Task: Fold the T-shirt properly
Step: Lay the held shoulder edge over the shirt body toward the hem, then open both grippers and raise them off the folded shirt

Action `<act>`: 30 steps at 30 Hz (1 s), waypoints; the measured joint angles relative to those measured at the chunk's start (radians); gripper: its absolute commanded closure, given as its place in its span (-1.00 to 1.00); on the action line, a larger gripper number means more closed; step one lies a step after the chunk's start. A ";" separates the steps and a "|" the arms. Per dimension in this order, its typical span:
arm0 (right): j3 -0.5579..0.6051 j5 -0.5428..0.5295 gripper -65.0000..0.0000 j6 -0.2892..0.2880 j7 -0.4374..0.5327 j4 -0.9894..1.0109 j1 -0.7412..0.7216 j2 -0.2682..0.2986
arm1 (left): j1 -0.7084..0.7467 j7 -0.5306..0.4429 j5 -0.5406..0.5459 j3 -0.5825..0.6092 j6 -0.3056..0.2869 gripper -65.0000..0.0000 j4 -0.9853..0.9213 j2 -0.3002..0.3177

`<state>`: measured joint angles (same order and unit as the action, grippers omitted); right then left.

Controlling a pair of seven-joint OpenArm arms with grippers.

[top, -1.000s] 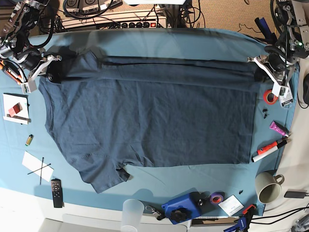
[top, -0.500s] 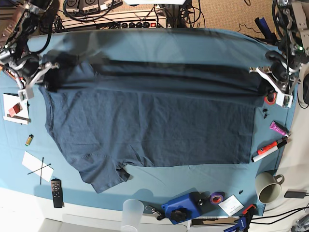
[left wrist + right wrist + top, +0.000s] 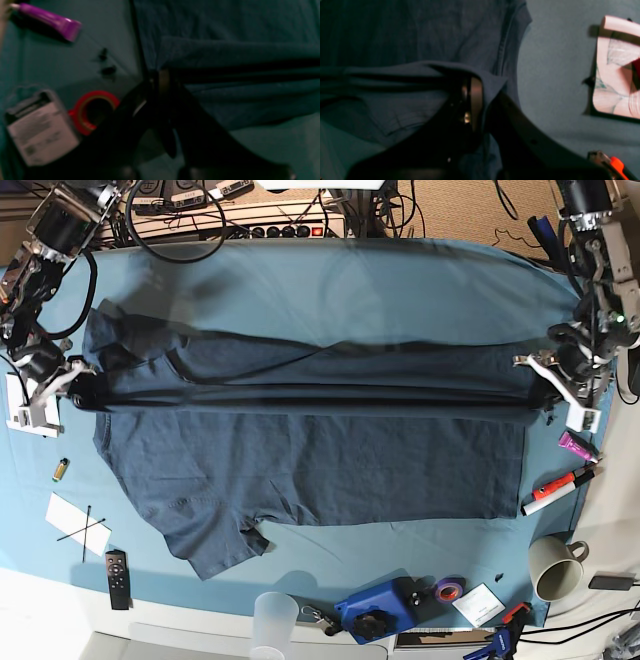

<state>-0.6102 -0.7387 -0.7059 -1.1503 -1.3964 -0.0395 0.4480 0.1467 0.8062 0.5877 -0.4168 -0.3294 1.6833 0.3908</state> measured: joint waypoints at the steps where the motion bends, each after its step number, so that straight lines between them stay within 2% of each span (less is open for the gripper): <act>1: 0.013 0.008 1.00 0.001 0.003 0.013 -0.011 0.002 | -0.010 0.003 -0.006 0.011 0.000 1.00 -0.018 0.000; 9: 0.142 0.147 1.00 0.002 0.159 0.115 -0.089 0.001 | -0.073 0.000 -0.068 0.024 0.007 1.00 -0.051 0.000; 16: 0.193 0.168 1.00 0.002 0.173 0.256 -0.201 0.000 | -0.082 -0.056 -0.068 0.024 0.006 1.00 -0.095 0.000; 21: 0.193 0.225 1.00 0.001 0.218 0.291 -0.250 0.000 | -0.148 -0.054 -0.046 0.024 -0.075 1.00 -0.207 0.000; 25: 0.193 0.241 1.00 -0.002 0.224 0.306 -0.257 0.000 | -0.209 -0.044 -0.037 0.024 -0.055 1.00 -0.274 -0.001; 30: 0.193 0.243 1.00 -0.001 0.235 0.307 -0.257 0.000 | -0.225 -0.044 -0.037 0.024 -0.073 1.00 -0.280 -0.001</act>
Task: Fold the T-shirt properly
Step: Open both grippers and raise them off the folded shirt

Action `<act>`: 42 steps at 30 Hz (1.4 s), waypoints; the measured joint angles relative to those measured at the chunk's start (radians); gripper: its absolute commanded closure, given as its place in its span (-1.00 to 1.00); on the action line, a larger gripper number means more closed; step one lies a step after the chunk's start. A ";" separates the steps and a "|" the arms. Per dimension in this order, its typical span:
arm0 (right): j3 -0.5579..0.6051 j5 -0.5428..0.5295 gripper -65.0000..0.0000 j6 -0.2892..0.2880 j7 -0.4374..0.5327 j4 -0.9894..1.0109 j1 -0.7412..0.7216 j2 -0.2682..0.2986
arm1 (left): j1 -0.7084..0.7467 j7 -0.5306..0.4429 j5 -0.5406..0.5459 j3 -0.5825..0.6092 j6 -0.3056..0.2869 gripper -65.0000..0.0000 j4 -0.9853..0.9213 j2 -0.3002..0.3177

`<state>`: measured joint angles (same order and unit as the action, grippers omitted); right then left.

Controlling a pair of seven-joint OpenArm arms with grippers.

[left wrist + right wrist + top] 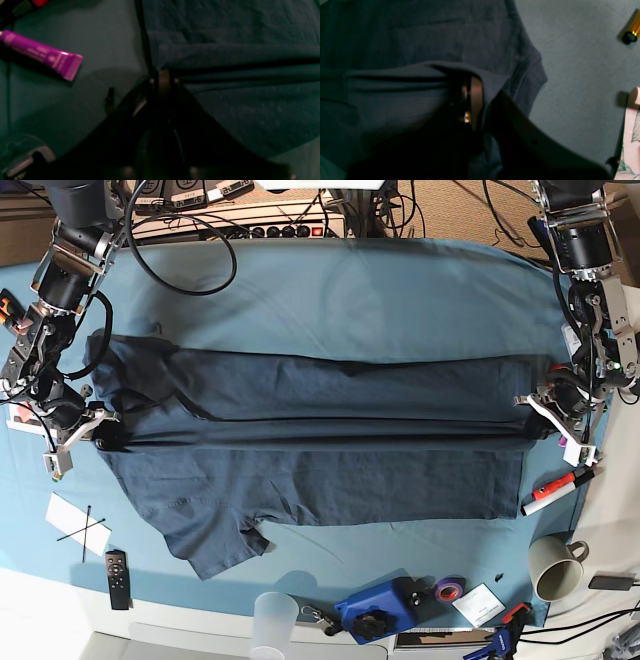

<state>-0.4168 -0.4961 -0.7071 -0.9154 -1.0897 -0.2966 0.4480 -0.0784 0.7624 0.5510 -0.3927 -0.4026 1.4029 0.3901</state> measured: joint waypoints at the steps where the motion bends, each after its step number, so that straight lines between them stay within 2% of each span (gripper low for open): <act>1: 0.000 0.001 1.00 0.000 0.000 0.000 0.000 0.000 | 0.000 0.000 0.001 0.000 -0.018 1.00 0.000 0.000; 3: 0.000 0.002 1.00 0.002 -0.002 0.000 0.000 0.000 | 0.000 -0.001 -0.001 0.000 -0.057 1.00 -0.001 0.001; 4: 0.000 0.001 1.00 0.002 -0.011 0.000 0.000 0.000 | 0.000 0.000 -0.002 0.000 -0.073 0.87 -0.001 0.001; 7: 0.000 -0.010 0.48 0.007 -0.050 0.000 0.000 0.001 | 0.000 -0.001 -0.008 0.000 -0.092 0.39 -0.001 0.001; 8: -0.002 -0.013 0.38 0.011 -0.058 0.000 0.000 0.002 | 0.000 0.000 -0.010 -0.001 -0.087 0.30 -0.001 0.001; 9: -0.002 -0.037 0.37 0.011 -0.077 0.000 0.000 0.005 | 0.000 0.000 -0.009 -0.002 -0.088 0.26 -0.001 0.002; 12: -0.003 -0.124 0.37 0.010 -0.171 0.000 -0.006 0.018 | -0.001 -0.001 -0.009 -0.002 -0.089 0.25 -0.001 0.004; 14: -0.003 -0.219 0.37 0.010 -0.222 0.000 -0.009 0.037 | -0.003 0.008 -0.009 -0.002 -0.089 0.25 0.000 0.003; 16: -0.003 -0.297 0.37 0.011 -0.229 -0.003 -0.010 0.058 | -0.012 0.069 0.010 -0.002 -0.088 0.25 0.012 0.003; 19: -0.010 -0.309 0.37 0.011 -0.194 -0.011 -0.017 0.070 | -0.036 0.171 0.089 -0.002 -0.088 0.25 0.050 0.004; 23: -0.011 -0.192 0.37 0.012 -0.106 -0.011 -0.048 0.068 | -0.075 0.254 0.097 -0.005 -0.084 0.25 0.117 0.009; 24: -0.011 -0.156 0.37 0.010 -0.078 -0.011 -0.057 0.068 | -0.077 0.259 0.097 -0.008 -0.061 0.25 0.133 0.014; 27: -0.012 -0.039 0.37 0.064 -0.024 -0.010 -0.099 0.068 | -0.077 0.279 0.095 -0.010 -0.050 0.25 0.159 0.043; 32: -0.010 0.032 0.37 0.063 -0.005 0.037 -0.191 0.068 | -0.074 0.293 0.094 -0.010 -0.050 0.25 0.166 0.079; 35: 0.005 0.066 0.37 0.062 0.058 0.151 -0.249 0.071 | -0.066 0.294 0.093 -0.009 -0.051 0.25 0.166 0.095; 38: 0.067 0.140 0.37 0.065 0.116 0.302 -0.312 0.076 | -0.069 0.293 0.095 -0.009 -0.050 0.25 0.167 0.119; 42: 0.221 0.237 0.37 0.070 0.280 0.457 -0.383 0.069 | -0.068 0.293 0.096 -0.009 -0.051 0.25 0.167 0.149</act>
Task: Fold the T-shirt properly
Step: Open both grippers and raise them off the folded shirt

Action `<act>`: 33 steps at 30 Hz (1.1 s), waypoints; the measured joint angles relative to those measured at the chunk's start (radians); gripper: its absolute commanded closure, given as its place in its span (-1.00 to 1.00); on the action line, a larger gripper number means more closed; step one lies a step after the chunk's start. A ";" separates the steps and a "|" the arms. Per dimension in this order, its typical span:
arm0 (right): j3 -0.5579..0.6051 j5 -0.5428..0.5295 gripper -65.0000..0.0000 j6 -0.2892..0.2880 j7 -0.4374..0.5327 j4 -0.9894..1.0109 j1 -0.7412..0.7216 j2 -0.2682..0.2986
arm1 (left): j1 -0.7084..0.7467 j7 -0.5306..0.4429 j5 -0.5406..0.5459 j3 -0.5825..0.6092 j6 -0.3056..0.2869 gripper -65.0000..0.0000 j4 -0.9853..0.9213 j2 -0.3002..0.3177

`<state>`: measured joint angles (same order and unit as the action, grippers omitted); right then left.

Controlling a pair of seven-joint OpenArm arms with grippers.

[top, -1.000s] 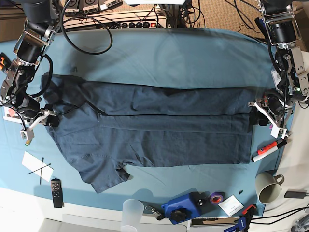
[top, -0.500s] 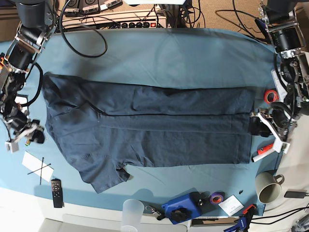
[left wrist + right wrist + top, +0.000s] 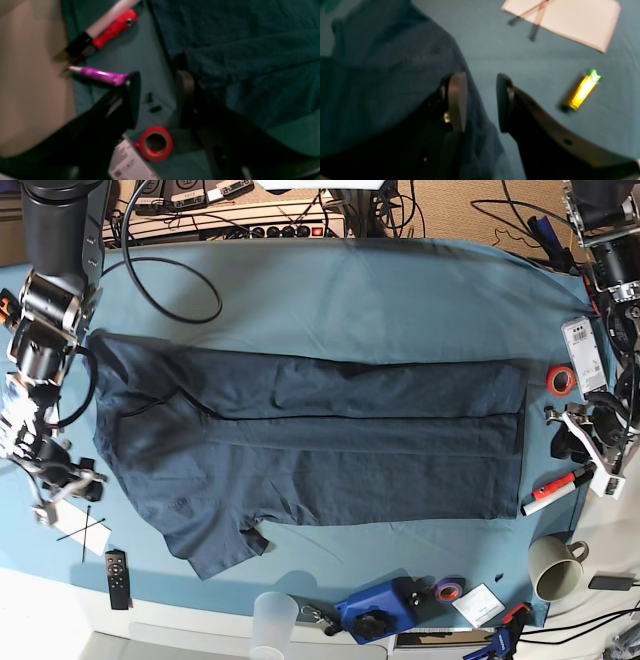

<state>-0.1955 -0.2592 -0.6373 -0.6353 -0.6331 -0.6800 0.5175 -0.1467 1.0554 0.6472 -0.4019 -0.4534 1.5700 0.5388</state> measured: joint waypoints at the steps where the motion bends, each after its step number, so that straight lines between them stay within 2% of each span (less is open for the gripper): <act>1: 0.039 0.005 0.37 0.017 0.029 0.021 -0.013 -0.002 | 0.000 0.000 0.001 0.000 0.000 0.25 0.000 0.005; 5: 0.178 0.055 0.37 0.095 0.075 0.060 -0.038 0.002 | 0.000 0.000 0.001 0.000 0.000 0.25 0.000 0.007; 9: 0.262 0.090 0.37 0.108 0.102 0.126 -0.035 0.005 | 0.000 0.000 0.033 0.000 0.000 0.25 0.000 0.007; 23: 0.270 0.102 0.39 0.116 0.112 0.159 -0.029 -0.025 | 0.030 0.000 0.035 0.000 0.000 0.25 0.001 0.008; 26: 0.237 0.098 0.39 0.124 0.023 0.104 -0.026 -0.018 | 0.043 0.007 0.039 0.000 0.000 0.25 0.001 0.007; 30: 0.109 -0.026 0.39 0.129 -0.121 -0.010 -0.030 0.021 | 0.036 0.048 0.150 0.002 -0.008 0.25 0.002 0.007; 33: -0.008 -0.137 0.39 0.072 -0.239 -0.072 -0.034 0.052 | 0.038 0.093 0.167 0.002 -0.042 0.25 0.003 0.007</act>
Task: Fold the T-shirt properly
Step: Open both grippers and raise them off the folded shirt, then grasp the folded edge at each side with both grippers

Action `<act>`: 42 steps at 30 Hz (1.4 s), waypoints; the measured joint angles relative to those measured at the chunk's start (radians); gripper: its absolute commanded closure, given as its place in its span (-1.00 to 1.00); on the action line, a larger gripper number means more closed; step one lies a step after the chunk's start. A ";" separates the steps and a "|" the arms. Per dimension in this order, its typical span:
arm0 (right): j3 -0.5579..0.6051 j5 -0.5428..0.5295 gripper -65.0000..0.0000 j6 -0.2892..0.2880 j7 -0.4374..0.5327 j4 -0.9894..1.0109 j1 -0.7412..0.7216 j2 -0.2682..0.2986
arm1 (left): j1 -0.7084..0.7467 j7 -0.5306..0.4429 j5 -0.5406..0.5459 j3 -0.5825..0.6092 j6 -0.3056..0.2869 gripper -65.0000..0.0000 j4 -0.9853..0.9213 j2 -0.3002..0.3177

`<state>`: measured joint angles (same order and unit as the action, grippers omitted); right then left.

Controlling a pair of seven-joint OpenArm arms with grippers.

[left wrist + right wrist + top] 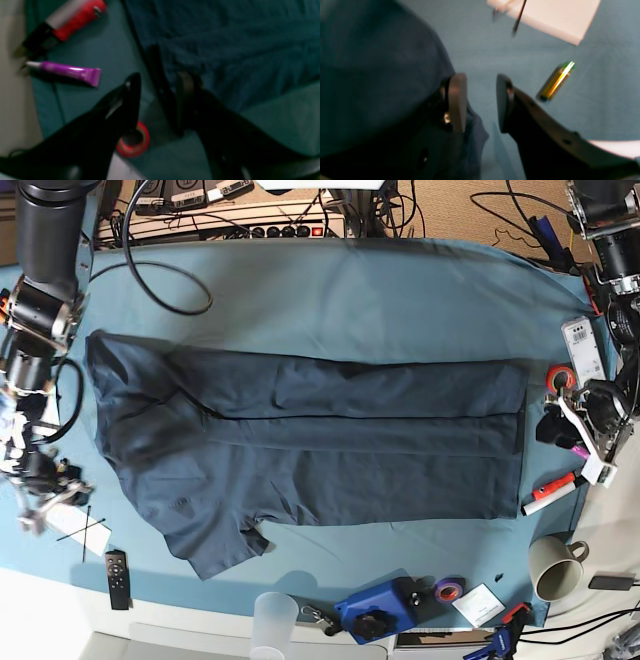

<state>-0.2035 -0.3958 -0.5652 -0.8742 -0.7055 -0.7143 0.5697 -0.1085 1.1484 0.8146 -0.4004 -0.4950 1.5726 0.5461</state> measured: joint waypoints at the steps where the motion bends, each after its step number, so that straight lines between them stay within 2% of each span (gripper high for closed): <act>1: -0.038 -0.037 0.39 -0.011 -0.051 -0.013 -0.001 0.011 | 0.000 0.008 0.000 0.000 0.000 0.25 0.000 0.000; 2: -0.078 -0.079 0.38 -0.014 -0.105 -0.022 -0.002 0.021 | 0.000 0.012 0.000 0.000 0.001 0.25 0.000 0.000; 6: -0.215 -0.213 0.38 -0.090 -0.340 -0.026 0.010 0.069 | 0.018 0.038 0.053 0.000 0.004 0.25 0.005 0.000; 9: -0.272 -0.400 0.38 -0.128 -0.524 -0.026 0.049 0.110 | 0.056 0.064 0.057 0.000 -0.003 0.25 0.040 0.000; 10: -0.283 -0.452 0.38 -0.132 -0.551 -0.026 0.064 0.124 | 0.070 0.064 0.058 0.000 -0.003 0.25 0.061 0.001; 12: -0.304 -0.532 0.38 -0.132 -0.540 -0.026 0.096 0.152 | 0.097 0.063 0.058 0.000 -0.003 0.25 0.112 0.001; 16: -0.313 -0.596 0.38 -0.132 -0.529 -0.030 0.192 0.211 | 0.186 0.061 0.026 0.000 -0.003 0.25 0.230 0.001; 19: -0.310 -0.592 0.38 -0.133 -0.537 -0.027 0.295 0.220 | 0.263 0.062 -0.013 0.000 0.004 0.25 0.304 0.000; 23: -0.314 -0.754 0.38 -0.132 -0.536 -0.027 0.435 0.224 | 0.350 0.059 -0.010 0.000 0.004 0.25 0.356 0.000; 26: -0.381 -0.817 0.38 -0.132 -0.536 -0.027 0.508 0.210 | 0.405 0.063 -0.010 -0.028 0.004 0.25 0.389 -0.010; 31: -0.528 -0.906 0.38 -0.132 -0.532 -0.027 0.589 0.156 | 0.474 0.047 -0.010 -0.138 0.004 0.25 0.432 -0.071; 36: -0.536 -0.949 0.33 -0.132 -0.536 -0.027 0.604 0.089 | 0.514 0.047 0.045 -0.243 0.004 0.25 0.435 -0.149; 42: -0.537 -0.965 0.33 -0.132 -0.534 -0.027 0.603 0.089 | 0.526 0.017 0.051 -0.262 0.004 0.25 0.435 -0.166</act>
<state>-0.7403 -1.3609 -0.6971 -1.4082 -0.7322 -0.1108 0.6590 0.4179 1.1652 0.8661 -0.6624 -0.4911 2.0075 0.3801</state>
